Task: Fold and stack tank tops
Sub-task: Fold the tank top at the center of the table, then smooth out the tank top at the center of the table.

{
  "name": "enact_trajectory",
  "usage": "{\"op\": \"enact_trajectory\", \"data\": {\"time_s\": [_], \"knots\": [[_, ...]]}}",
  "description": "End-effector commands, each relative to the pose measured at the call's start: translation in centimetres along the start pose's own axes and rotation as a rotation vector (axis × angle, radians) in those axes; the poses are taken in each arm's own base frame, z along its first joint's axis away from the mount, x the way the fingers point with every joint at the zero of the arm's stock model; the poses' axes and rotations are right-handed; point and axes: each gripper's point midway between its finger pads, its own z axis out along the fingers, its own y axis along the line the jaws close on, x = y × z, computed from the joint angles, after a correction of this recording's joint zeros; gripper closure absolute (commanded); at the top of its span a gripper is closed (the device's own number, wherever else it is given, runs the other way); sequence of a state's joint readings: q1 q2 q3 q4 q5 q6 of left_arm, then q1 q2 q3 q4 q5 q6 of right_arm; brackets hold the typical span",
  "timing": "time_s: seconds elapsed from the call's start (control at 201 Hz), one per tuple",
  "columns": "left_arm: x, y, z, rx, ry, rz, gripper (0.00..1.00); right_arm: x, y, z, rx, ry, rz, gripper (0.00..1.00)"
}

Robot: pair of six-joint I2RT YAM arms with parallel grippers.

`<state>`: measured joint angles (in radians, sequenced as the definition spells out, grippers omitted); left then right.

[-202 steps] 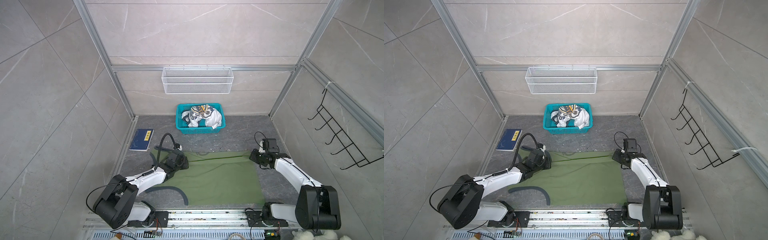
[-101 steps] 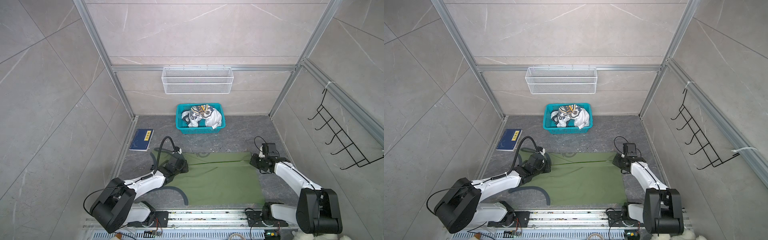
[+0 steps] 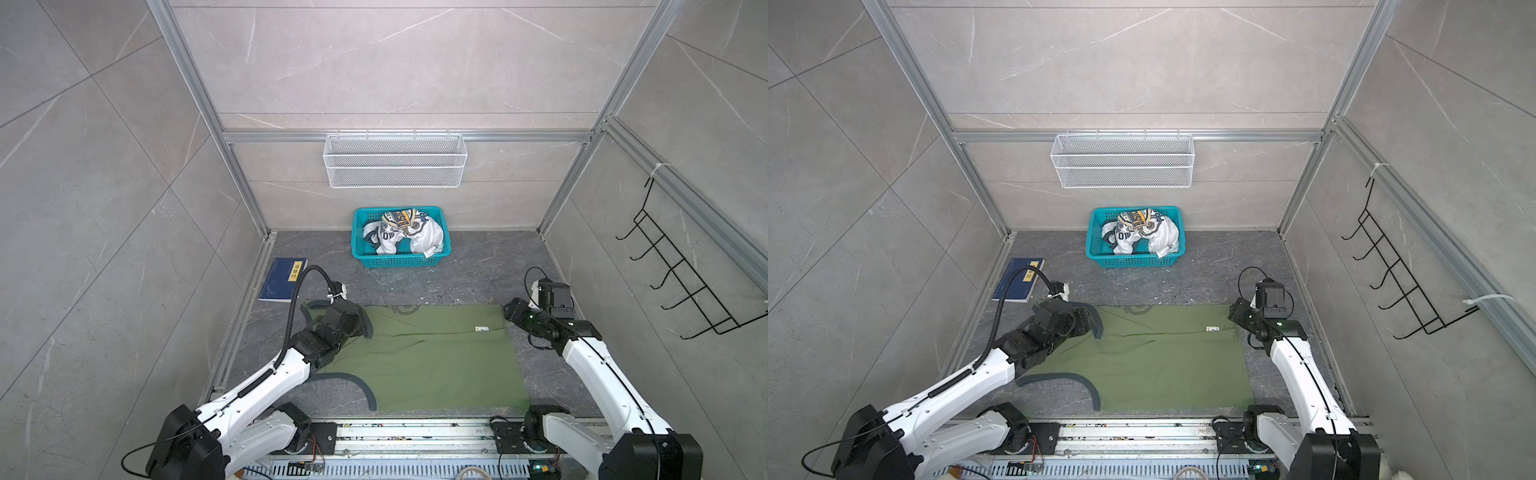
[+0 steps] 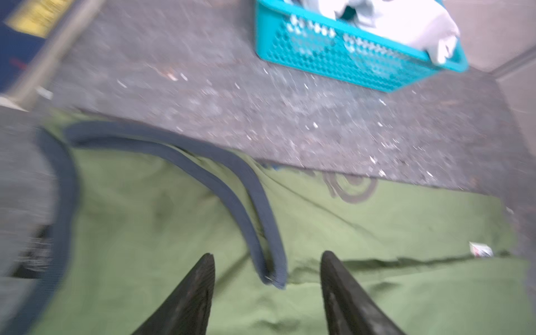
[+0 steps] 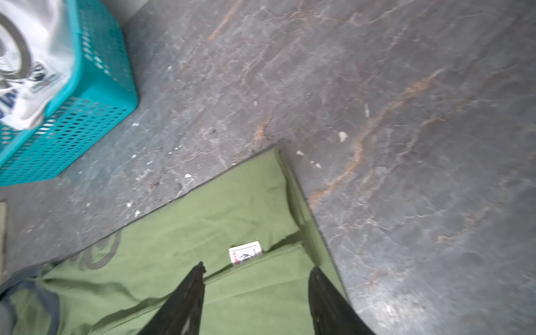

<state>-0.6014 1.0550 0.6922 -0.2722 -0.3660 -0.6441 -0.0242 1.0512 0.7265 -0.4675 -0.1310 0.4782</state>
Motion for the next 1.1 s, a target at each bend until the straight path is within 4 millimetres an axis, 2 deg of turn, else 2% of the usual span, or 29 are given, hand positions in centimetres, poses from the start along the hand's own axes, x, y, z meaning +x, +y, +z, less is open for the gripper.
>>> {"op": "enact_trajectory", "data": {"time_s": [0.0, 0.124, 0.204, 0.403, 0.627, 0.846, 0.966, 1.1], "knots": [[-0.6, 6.6, 0.3, -0.257, 0.057, -0.062, 0.37, 0.9, 2.2, 0.7, -0.086, 0.062, -0.039, 0.40], [-1.4, 10.8, 2.0, -0.267, 0.111, -0.293, 0.37, 1.4, 2.6, 2.2, -0.087, 0.100, -0.060, 0.39], [-2.4, 12.3, 3.2, -0.243, 0.126, -0.408, 0.37, 1.7, 2.5, 3.1, -0.085, 0.114, -0.064, 0.39], [-3.5, 11.9, 7.4, -0.204, 0.207, -0.498, 0.41, 2.4, 2.3, 4.1, -0.092, 0.138, -0.066, 0.39], [-2.8, 13.7, 10.5, -0.285, 0.239, -0.544, 0.45, 2.7, 2.4, 4.0, -0.105, 0.140, -0.072, 0.38], [-1.7, 14.6, 12.0, -0.331, 0.266, -0.563, 0.46, 3.1, 2.3, 4.1, -0.108, 0.148, -0.073, 0.38], [-1.6, 14.7, 12.5, -0.324, 0.264, -0.554, 0.59, 3.4, 2.4, 4.3, -0.123, 0.159, -0.075, 0.38], [-1.7, 15.1, 12.7, -0.342, 0.259, -0.535, 0.65, 3.7, 2.5, 4.5, -0.134, 0.171, -0.074, 0.40]]}}
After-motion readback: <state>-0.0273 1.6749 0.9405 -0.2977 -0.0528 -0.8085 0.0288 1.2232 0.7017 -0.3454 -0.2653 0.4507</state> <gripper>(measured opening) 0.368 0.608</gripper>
